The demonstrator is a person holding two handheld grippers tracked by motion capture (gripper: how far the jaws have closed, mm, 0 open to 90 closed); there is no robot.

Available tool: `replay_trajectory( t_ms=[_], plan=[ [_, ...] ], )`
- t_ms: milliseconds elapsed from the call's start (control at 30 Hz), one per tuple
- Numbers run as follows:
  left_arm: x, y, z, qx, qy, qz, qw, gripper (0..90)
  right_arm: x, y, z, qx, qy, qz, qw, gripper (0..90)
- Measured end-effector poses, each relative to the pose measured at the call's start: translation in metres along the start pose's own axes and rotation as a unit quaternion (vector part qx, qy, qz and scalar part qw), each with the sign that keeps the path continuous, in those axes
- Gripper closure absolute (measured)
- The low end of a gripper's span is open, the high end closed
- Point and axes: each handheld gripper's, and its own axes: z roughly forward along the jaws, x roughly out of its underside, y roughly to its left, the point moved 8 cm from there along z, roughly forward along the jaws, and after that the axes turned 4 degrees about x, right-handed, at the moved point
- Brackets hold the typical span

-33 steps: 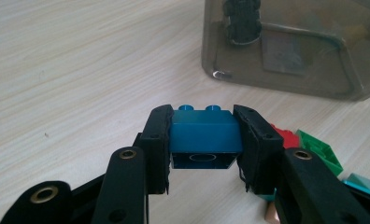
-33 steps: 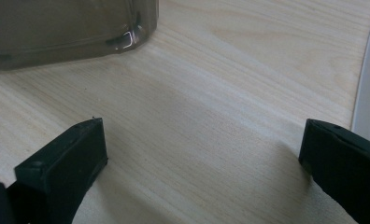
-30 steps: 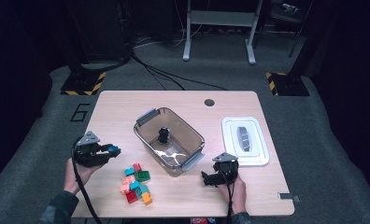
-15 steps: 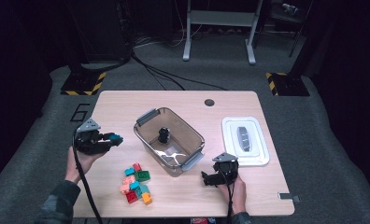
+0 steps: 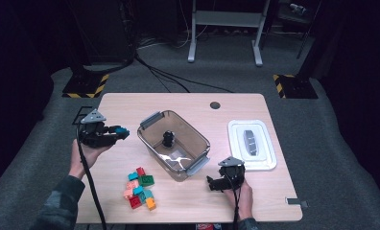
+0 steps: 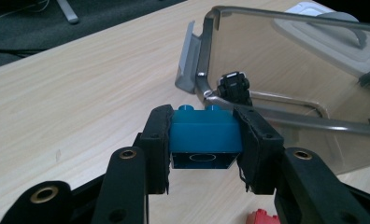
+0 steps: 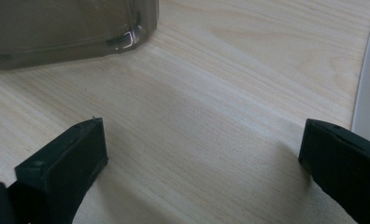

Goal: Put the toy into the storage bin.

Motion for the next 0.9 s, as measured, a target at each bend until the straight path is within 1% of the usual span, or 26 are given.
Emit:
replay_trajectory(
  t_ms=[67, 100, 133, 267, 300, 400, 533, 567, 700, 833, 867, 900],
  plan=[
    [-0.003, -0.001, 0.0, 0.001, -0.001, 0.002, 1.0, 59.0, 0.0, 0.0, 0.0, 0.0, 0.0, 0.0, 1.0, 0.3],
    [-0.008, -0.004, 0.001, 0.004, 0.0, 0.006, 1.0, 59.0, 0.0, 0.0, 0.0, 0.001, 0.0, -0.001, 1.0, 0.3],
    [-0.011, -0.006, 0.001, 0.003, -0.003, 0.008, 1.0, 59.0, 0.0, 0.0, 0.0, 0.002, 0.0, 0.002, 1.0, 0.3],
    [-0.016, -0.011, 0.005, 0.007, -0.002, 0.013, 0.9999, 59.0, 0.0, 0.0, 0.0, 0.004, 0.001, 0.004, 1.0, 0.3],
    [-0.018, -0.013, 0.008, 0.011, 0.003, 0.016, 0.9998, 59.0, 0.0, 0.0, 0.0, 0.004, 0.001, 0.004, 1.0, 0.2],
    [-0.021, -0.016, 0.015, 0.011, 0.005, 0.015, 0.9998, 59.0, 0.0, 0.0, 0.0, 0.004, 0.001, 0.004, 1.0, 0.3],
    [-0.025, -0.023, 0.023, 0.018, 0.008, 0.022, 0.9996, 59.0, 0.0, 0.0, 0.0, 0.004, 0.001, 0.003, 1.0, 0.3],
    [-0.025, -0.024, 0.025, 0.019, 0.01, 0.025, 0.9995, 58.9, 0.0, 0.0, 0.0, 0.004, 0.001, 0.004, 1.0, 0.3],
    [-0.026, -0.03, 0.035, 0.027, 0.018, 0.026, 0.9991, 58.9, 0.0, 0.0, 0.0, 0.003, 0.001, 0.003, 1.0, 0.3],
    [-0.025, -0.037, 0.046, 0.033, 0.032, 0.033, 0.9984, 58.9, 0.0, 0.0, 0.0, 0.004, 0.001, 0.003, 1.0, 0.3],
    [-0.025, -0.037, 0.046, 0.033, 0.032, 0.033, 0.9984, 58.9, 0.0, 0.0, 0.0, 0.004, 0.001, 0.003, 1.0, 0.3],
    [-0.023, -0.039, 0.05, 0.036, 0.04, 0.039, 0.9978, 58.9, 0.0, 0.0, 0.0, 0.003, 0.001, 0.003, 1.0, 0.3]
  ],
)
